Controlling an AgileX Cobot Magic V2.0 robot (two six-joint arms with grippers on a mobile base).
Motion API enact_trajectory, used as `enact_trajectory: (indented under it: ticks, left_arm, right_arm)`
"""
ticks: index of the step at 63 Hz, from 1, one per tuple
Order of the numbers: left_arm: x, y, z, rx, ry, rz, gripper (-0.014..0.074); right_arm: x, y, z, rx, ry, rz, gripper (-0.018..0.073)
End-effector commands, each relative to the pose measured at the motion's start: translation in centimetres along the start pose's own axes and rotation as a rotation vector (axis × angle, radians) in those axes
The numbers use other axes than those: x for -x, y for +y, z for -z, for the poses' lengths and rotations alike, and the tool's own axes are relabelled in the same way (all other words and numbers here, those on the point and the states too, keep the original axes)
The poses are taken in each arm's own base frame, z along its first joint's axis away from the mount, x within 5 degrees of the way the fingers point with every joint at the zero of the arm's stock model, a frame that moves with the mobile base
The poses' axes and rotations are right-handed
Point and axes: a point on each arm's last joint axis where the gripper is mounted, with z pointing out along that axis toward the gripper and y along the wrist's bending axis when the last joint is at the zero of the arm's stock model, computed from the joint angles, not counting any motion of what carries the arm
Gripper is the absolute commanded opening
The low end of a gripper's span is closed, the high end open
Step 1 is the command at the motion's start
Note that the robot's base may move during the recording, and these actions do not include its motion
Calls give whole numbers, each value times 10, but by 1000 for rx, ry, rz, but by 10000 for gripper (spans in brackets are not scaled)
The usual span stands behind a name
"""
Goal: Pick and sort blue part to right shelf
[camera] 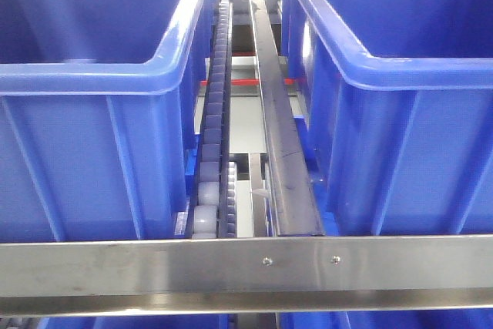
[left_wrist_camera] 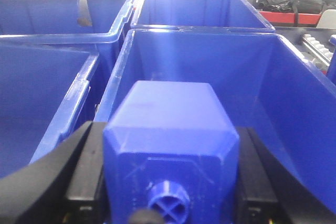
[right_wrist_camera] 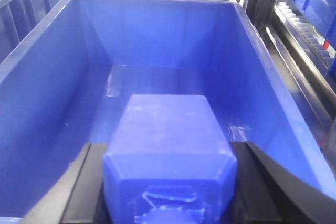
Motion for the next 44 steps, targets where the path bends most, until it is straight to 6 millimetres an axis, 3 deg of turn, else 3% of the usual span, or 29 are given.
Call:
enact_trajectory:
  ticks: [1,44]
  left_arm:
    - [17,-1,2,-12,-115,-1,282]
    - [25,-2,3,-25,-204,6,282]
  right_arm:
    - [20,1,1,11,-144,13,393]
    - [24,2,2,17,-190,12,393]
